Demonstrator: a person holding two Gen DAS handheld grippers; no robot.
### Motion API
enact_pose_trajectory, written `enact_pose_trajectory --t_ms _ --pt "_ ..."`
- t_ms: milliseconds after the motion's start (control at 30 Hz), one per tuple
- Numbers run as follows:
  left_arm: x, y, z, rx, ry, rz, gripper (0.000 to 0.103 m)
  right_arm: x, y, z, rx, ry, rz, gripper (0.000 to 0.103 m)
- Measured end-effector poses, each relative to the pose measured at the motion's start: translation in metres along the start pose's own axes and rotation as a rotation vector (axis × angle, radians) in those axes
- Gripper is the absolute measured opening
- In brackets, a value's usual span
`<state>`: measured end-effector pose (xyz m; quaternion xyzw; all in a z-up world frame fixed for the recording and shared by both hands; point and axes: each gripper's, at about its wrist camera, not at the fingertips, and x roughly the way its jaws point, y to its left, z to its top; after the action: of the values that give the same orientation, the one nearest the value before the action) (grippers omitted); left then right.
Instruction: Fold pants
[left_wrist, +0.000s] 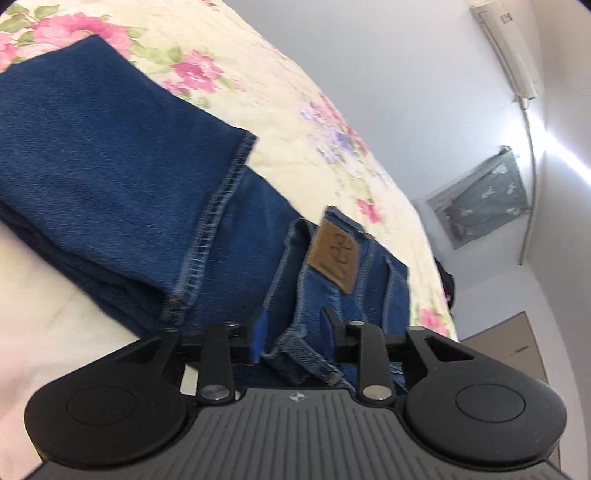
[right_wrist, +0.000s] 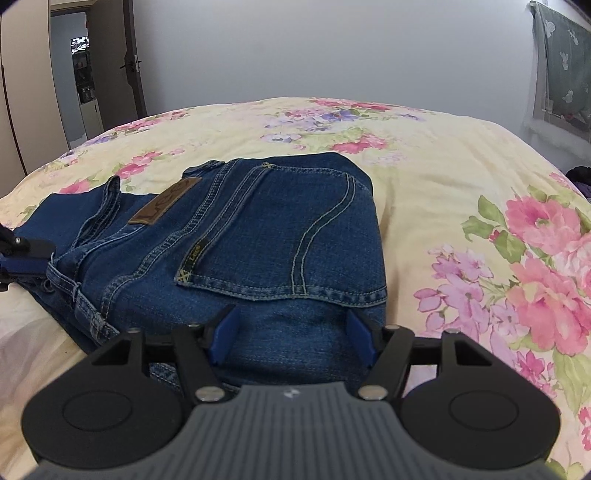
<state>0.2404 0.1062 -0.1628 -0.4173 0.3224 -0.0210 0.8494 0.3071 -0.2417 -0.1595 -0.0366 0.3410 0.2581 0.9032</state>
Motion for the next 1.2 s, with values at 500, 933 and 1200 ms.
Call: enact_pose_trajectory --t_ms 500,933,1200 --pt "-0.007 -0.023 -0.028 0.237 0.006 0.074 0.01 -0.01 0.01 0.001 -0.044 -0.059 0.071 0.057" --pt "-0.011 -0.001 -0.009 0.185 0.073 0.159 0.038 -0.021 0.022 0.004 -0.049 -0.11 0.068 0.056" --pt "-0.097 0.074 0.039 0.052 -0.1 0.269 0.063 -0.024 0.099 0.035 0.081 -0.066 0.31 0.056"
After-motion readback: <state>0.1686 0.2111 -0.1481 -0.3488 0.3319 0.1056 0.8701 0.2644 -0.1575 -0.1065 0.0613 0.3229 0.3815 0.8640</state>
